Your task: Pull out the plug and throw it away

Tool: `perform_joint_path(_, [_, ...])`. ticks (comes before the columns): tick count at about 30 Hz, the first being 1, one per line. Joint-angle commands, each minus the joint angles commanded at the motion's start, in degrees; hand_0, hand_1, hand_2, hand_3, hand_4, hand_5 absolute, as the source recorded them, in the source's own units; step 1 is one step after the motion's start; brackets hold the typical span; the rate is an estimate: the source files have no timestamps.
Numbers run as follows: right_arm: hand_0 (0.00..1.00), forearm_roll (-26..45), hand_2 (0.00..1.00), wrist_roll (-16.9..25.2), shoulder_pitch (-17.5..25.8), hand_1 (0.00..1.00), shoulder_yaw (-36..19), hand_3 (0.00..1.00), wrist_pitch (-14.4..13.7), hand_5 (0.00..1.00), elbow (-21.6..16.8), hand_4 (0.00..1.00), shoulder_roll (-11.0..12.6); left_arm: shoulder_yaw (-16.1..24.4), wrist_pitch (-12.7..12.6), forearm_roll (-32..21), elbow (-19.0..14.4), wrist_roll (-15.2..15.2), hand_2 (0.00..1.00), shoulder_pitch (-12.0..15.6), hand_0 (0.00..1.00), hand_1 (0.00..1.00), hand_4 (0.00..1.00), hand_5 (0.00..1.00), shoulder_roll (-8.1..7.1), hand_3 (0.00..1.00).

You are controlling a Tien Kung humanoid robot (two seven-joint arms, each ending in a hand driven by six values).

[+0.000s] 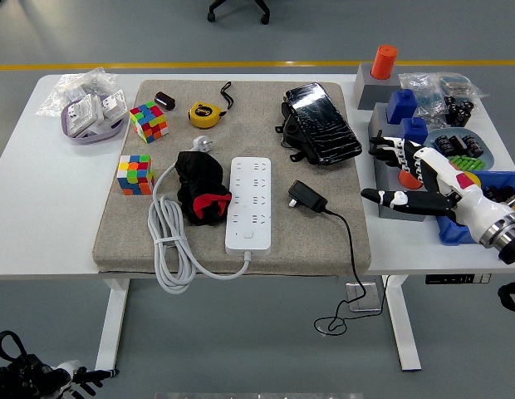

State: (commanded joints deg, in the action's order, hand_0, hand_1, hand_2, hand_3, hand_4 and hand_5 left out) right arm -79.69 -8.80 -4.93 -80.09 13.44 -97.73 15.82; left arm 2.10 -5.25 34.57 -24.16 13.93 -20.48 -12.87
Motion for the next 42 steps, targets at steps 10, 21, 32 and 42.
perform_joint_path(10, [0.852,-0.5,0.803,-0.2,0.9,0.83,-1.7,0.861,-0.4,0.36,0.0,0.998,-1.0,-2.1,-1.0,-4.0,0.3,-1.5,0.69,0.2,0.532,0.662,0.823,0.71,-0.47,0.653])
perform_joint_path(21, [0.825,-0.8,0.798,-0.5,1.2,0.821,-4.3,0.849,-0.6,0.362,-0.4,0.998,-1.8,-2.1,-1.1,-4.3,0.4,-1.7,0.69,-0.2,0.531,0.663,0.821,0.715,-0.43,0.649])
perform_joint_path(32, [0.803,-1.0,0.791,-0.5,1.3,0.803,-5.5,0.849,-0.7,0.365,-0.6,0.998,-2.2,-2.1,-1.2,-4.4,0.4,-1.7,0.69,-0.3,0.531,0.662,0.813,0.717,-0.27,0.648])
perform_joint_path(42, [0.8,-1.1,0.79,-0.6,1.2,0.792,-6.3,0.846,-0.6,0.367,-1.0,0.998,-2.3,-2.1,-1.3,-4.3,0.5,-1.7,0.69,-0.2,0.531,0.662,0.803,0.722,-0.23,0.646])
